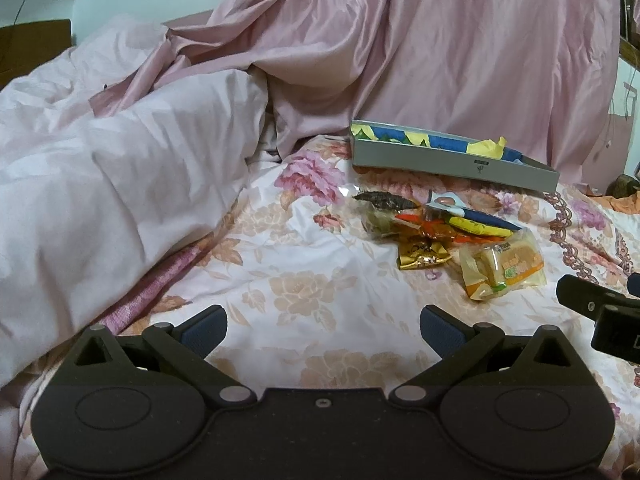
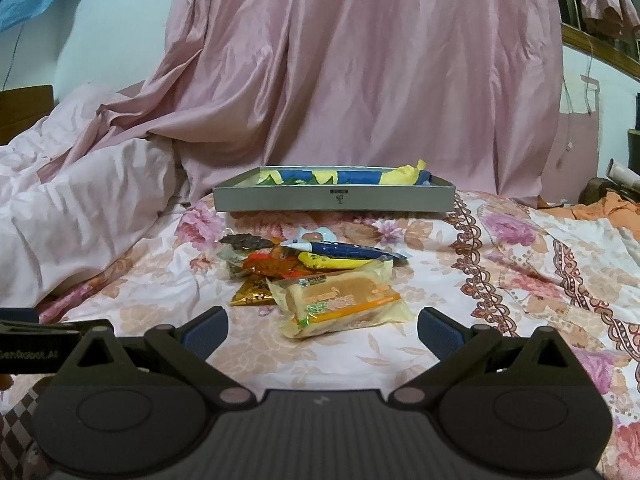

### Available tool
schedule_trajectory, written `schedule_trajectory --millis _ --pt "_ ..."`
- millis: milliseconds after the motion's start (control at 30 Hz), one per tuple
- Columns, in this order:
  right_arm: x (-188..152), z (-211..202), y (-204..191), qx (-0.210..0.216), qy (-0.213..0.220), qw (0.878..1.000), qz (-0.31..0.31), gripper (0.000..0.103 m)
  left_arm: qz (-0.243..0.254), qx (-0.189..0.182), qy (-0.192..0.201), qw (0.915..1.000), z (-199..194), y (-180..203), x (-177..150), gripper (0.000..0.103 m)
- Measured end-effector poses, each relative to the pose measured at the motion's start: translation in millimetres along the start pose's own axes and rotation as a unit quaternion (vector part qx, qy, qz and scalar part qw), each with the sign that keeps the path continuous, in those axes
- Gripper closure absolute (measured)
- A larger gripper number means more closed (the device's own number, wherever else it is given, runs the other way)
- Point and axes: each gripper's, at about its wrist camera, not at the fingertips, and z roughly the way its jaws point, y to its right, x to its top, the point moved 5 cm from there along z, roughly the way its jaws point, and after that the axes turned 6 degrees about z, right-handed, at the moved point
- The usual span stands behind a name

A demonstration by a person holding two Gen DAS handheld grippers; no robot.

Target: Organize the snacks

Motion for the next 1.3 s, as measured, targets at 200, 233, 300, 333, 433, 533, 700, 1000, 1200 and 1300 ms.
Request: schedule_trajectory --millis 200,233,300,333,433,533,700,1000,1200,1300 --pt "3.4 5.4 3.8 0.003 -0.021 1.000 0.004 0.000 0.002 -0.003 -0.009 0.9999 6.4 -0.6 -0.9 0.001" --pt "4.4 6.7 3.8 0.004 -0.024 1.000 0.001 0.000 0.002 -0.003 -0.010 0.9999 7.8 -1.2 0.0 0.001" --pt "6.2 9.8 3.9 0.007 -0.030 1.000 -0.008 0.000 0.002 -0.007 -0.010 0.9999 11.2 -1.9 2.3 0.001" --pt "7.3 11.7 4.5 0.008 -0.032 0.999 -0.013 0.000 0.002 -0.009 -0.010 0.9999 13.0 -2.1 3.5 0.001" --pt "10.0 20.7 6.9 0.016 -0.043 0.999 -0.023 0.000 0.008 -0.015 -0.011 0.9998 21.2 -2.1 9.9 0.001" --pt "13.6 34.3 12.0 0.026 -0.058 0.998 -0.022 0.000 0.018 -0.023 -0.011 0.9995 33.5 -0.5 21.7 0.001" --pt "19.3 61.0 25.9 0.049 -0.089 0.994 0.033 0.000 0.048 -0.056 -0.002 0.9973 61.9 5.9 50.9 0.001" --pt "23.0 108.8 51.9 0.019 -0.119 0.980 0.158 0.000 -0.025 -0.160 -0.054 0.9854 146.3 19.6 107.9 0.001" --pt "21.5 138.9 53.8 -0.004 -0.137 0.972 0.191 0.000 -0.038 -0.143 -0.091 0.9848 198.7 31.0 110.3 0.001" --pt "15.2 150.0 58.0 -0.012 -0.154 0.965 0.213 0.000 -0.065 -0.138 -0.122 0.9807 220.5 27.5 102.0 0.001"
